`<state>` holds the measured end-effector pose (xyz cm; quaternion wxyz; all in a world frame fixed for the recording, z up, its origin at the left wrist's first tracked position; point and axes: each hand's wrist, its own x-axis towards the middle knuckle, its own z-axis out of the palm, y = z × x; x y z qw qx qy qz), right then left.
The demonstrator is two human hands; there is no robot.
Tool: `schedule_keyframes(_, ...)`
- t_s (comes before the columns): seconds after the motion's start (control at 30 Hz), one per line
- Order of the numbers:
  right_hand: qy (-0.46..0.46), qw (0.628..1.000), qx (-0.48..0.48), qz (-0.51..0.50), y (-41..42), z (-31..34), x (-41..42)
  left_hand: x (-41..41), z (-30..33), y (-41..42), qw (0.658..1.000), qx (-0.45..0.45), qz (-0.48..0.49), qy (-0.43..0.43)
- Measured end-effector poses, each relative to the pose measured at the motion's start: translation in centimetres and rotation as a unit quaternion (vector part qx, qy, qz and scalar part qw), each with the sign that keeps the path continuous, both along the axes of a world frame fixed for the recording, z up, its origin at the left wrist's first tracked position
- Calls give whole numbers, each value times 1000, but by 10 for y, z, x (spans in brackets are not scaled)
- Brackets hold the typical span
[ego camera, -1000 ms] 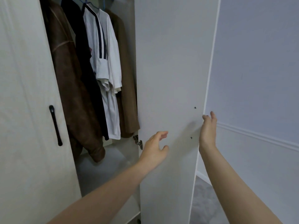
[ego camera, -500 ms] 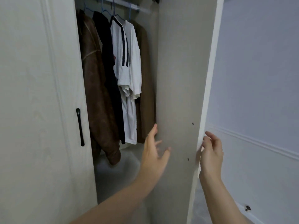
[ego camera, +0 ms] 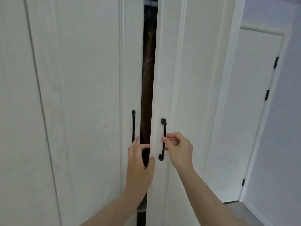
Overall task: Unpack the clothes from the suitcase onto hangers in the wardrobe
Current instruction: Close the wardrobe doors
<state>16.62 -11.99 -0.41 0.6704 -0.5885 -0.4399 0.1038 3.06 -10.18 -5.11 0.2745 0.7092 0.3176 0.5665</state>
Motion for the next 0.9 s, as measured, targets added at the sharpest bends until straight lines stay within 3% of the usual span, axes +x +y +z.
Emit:
schedule_keyframes(0.37, -80, 996, -31, 9, 103, 13, 7, -33, -6, 46, 994, -60, 39, 87)
schedule_keyframes(0.9, -102, 994, -36, -7, 134, 10, 5, -46, -12, 47, 987, -123, 4, 104)
